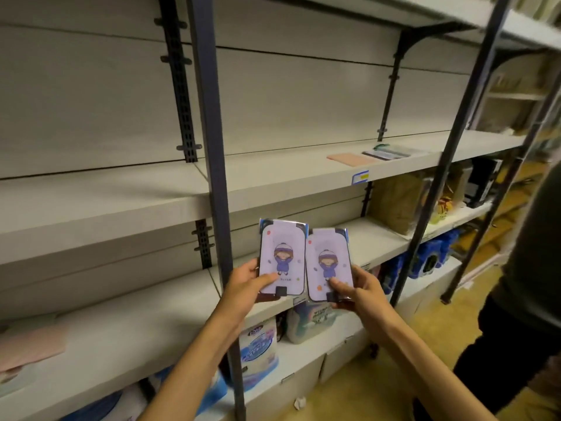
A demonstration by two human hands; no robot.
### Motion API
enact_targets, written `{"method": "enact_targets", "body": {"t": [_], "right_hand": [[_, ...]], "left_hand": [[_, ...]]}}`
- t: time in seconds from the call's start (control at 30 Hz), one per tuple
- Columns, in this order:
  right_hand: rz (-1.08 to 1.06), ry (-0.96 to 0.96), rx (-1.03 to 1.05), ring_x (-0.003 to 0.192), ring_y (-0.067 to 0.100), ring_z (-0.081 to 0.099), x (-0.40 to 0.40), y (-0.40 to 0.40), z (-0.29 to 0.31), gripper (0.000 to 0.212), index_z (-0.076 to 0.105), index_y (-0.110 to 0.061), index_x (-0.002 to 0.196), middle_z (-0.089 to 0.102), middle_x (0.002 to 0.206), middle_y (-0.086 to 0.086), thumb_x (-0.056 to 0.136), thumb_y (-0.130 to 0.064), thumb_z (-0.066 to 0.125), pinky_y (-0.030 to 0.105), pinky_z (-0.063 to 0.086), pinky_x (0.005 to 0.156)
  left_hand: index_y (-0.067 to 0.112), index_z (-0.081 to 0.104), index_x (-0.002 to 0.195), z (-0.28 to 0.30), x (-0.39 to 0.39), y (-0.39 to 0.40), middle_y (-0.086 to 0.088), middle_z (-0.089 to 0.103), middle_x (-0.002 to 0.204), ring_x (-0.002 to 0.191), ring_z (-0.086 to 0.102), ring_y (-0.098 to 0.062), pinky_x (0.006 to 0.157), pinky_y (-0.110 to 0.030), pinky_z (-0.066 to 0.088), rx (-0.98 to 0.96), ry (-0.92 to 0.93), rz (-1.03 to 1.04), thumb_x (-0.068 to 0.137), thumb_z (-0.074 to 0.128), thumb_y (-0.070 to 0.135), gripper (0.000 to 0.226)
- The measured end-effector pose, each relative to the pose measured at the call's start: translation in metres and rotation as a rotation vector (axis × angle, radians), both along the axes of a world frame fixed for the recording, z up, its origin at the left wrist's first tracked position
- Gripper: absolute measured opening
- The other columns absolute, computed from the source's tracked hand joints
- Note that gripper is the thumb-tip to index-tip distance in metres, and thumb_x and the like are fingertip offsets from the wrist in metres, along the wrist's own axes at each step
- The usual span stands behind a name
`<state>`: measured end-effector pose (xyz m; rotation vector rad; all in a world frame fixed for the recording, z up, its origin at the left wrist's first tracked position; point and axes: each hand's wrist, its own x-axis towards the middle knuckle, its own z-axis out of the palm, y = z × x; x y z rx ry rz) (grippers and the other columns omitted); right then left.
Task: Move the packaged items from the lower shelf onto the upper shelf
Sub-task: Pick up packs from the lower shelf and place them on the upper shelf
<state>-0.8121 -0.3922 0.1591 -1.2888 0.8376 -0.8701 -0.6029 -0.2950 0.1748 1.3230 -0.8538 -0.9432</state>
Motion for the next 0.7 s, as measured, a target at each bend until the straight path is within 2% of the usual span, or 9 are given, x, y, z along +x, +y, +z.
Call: {"method": "enact_targets", "body": {"t": [0.13,0.23,0.33,0.4,0.53,0.7], "right_hand": [[-0.004,-0.017,-0.084,0.082,0.027,0.071,-0.007,-0.063,0.038,0.027,0.061,-0.011,0.116,0.074,0.104,0.017,0.09,-0.007,0.065,0.033,0.06,0.068],[-0.021,-0.045,-0.119,0.08,0.024,0.072,-0.007,-0.115,0.059,0.026,0.062,-0.011,0.115,0.075,0.1,0.013,0.09,-0.008,0.066,0.032,0.06,0.066],[-0.009,-0.065,-0.141,0.075,0.023,0.071,-0.001,-0.157,0.077,0.024,0.063,-0.006,0.114,0.074,0.095,0.012,0.089,-0.006,0.067,0.029,0.059,0.063],[0.027,-0.059,-0.167,0.076,0.023,0.07,0.004,-0.187,0.094,0.022,0.065,-0.006,0.111,0.074,0.095,0.013,0.089,-0.005,0.067,0.029,0.058,0.062],[0.096,-0.071,-0.213,0.083,0.023,0.073,0.016,-0.232,0.123,0.02,0.065,-0.01,0.109,0.076,0.098,0.01,0.089,-0.009,0.068,0.031,0.059,0.067],[0.109,-0.08,-0.21,0.089,0.026,0.074,0.03,-0.28,0.143,0.027,0.061,-0.008,0.114,0.074,0.103,0.013,0.089,-0.01,0.069,0.03,0.058,0.066]], "left_hand": [[0.015,0.067,0.112,0.033,-0.012,-0.063,-0.002,0.078,0.099,0.083,0.076,-0.015,0.067,-0.027,0.062,-0.087,-0.051,0.038,0.092,0.065,0.004,0.023],[0.014,0.067,0.112,0.057,-0.02,-0.112,-0.001,0.077,0.099,0.079,0.075,-0.008,0.063,-0.021,0.058,-0.185,-0.088,0.076,0.091,0.064,-0.001,0.026],[0.017,0.069,0.099,0.078,-0.023,-0.146,0.003,0.075,0.09,0.07,0.073,-0.003,0.057,-0.016,0.054,-0.235,-0.107,0.121,0.091,0.061,-0.005,0.024],[0.014,0.07,0.096,0.09,-0.021,-0.171,-0.002,0.075,0.089,0.068,0.071,-0.005,0.056,-0.016,0.053,-0.243,-0.13,0.166,0.091,0.061,-0.006,0.023],[0.014,0.07,0.092,0.11,-0.006,-0.211,-0.005,0.075,0.09,0.075,0.068,-0.014,0.064,-0.018,0.054,-0.256,-0.193,0.249,0.089,0.063,-0.005,0.02],[0.011,0.068,0.098,0.13,0.0,-0.253,0.0,0.073,0.085,0.064,0.068,-0.002,0.055,-0.01,0.049,-0.238,-0.196,0.287,0.09,0.062,-0.003,0.018]]}}
